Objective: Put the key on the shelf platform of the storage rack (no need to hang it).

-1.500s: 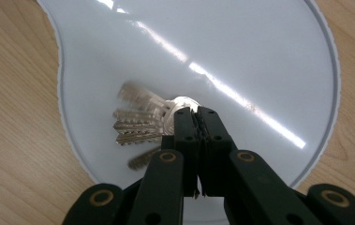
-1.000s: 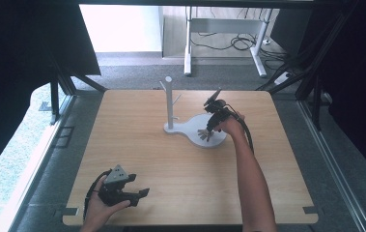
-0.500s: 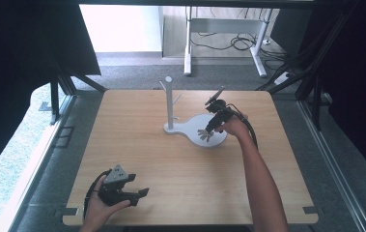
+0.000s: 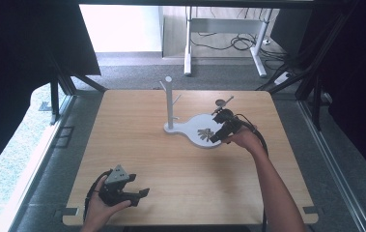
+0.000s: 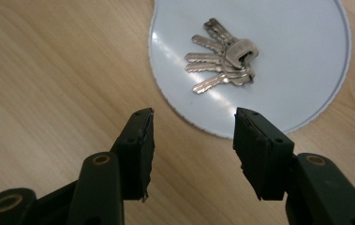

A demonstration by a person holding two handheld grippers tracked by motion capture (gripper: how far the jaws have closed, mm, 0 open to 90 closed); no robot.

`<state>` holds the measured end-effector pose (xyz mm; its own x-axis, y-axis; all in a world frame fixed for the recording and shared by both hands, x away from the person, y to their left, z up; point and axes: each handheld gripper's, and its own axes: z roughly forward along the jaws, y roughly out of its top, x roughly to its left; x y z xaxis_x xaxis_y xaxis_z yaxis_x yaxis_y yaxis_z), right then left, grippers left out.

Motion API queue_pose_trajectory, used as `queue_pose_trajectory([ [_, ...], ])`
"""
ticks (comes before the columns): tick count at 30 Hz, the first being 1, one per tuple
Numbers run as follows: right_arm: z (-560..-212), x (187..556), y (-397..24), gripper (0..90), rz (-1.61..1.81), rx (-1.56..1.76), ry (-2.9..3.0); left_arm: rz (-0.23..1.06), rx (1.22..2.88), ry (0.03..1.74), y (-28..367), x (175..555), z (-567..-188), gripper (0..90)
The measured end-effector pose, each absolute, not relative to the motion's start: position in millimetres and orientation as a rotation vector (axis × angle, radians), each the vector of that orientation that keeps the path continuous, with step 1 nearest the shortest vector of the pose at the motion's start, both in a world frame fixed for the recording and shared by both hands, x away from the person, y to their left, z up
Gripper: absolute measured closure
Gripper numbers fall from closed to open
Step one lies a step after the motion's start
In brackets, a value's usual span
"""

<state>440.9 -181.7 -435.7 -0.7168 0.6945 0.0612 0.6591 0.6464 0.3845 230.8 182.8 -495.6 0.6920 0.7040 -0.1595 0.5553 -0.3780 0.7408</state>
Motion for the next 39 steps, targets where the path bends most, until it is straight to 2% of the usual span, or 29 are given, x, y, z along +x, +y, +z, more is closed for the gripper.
queue_pose_trajectory([
  [10, -439.1, 391.2, -213.3, 49.1, 0.683, 1.081, 2.772, 0.226, 2.094, 0.959, 179.1, 230.4, -496.7, 25.3],
  [21, -463.8, 344.4, -245.4, 49.1, 0.698, 1.109, 2.787, 0.225, 2.098, 0.96, 178.2, 230.0, -497.1, 25.2],
  [32, -482.2, 324.5, -261.2, 49.0, 0.735, 1.131, 2.754, 0.226, 2.106, 0.959, 176.9, 230.0, -497.6, 25.2],
  [39, -493.1, 316.7, -268.7, 46.1, 0.905, 1.155, 2.606, 0.227, 2.105, 0.96, 177.4, 230.2, -497.5, 25.2],
])
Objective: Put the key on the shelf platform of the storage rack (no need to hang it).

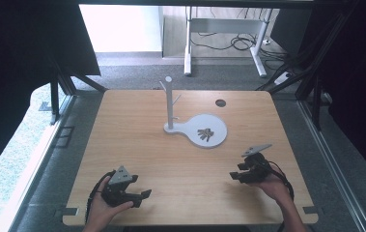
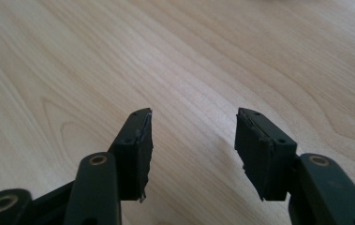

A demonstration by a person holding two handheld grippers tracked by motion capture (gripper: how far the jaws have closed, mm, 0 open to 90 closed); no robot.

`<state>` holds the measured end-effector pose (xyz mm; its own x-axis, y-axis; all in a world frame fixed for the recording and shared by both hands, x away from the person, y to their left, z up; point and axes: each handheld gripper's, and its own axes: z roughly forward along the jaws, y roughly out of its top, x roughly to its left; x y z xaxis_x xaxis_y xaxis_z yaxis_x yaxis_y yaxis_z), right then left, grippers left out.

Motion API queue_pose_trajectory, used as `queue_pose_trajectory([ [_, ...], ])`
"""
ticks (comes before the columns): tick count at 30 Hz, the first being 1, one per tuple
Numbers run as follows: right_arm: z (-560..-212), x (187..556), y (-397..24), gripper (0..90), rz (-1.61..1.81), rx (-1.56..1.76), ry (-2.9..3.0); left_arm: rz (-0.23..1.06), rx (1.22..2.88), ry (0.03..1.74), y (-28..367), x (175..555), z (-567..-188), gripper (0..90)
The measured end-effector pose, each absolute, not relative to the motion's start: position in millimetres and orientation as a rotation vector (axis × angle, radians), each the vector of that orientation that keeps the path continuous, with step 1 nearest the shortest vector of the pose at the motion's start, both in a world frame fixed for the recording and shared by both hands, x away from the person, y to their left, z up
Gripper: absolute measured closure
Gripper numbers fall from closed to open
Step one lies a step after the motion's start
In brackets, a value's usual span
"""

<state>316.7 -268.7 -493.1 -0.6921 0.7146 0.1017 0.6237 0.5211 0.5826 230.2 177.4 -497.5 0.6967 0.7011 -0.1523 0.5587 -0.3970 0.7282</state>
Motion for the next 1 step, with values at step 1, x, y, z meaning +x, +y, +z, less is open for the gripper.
queue_pose_trajectory([
  [1, -496.2, 314.6, -270.8, 45.9, 0.925, 1.165, 2.574, 0.23, 2.103, 0.96, 177.5, 230.1, -497.2, 25.2],
])
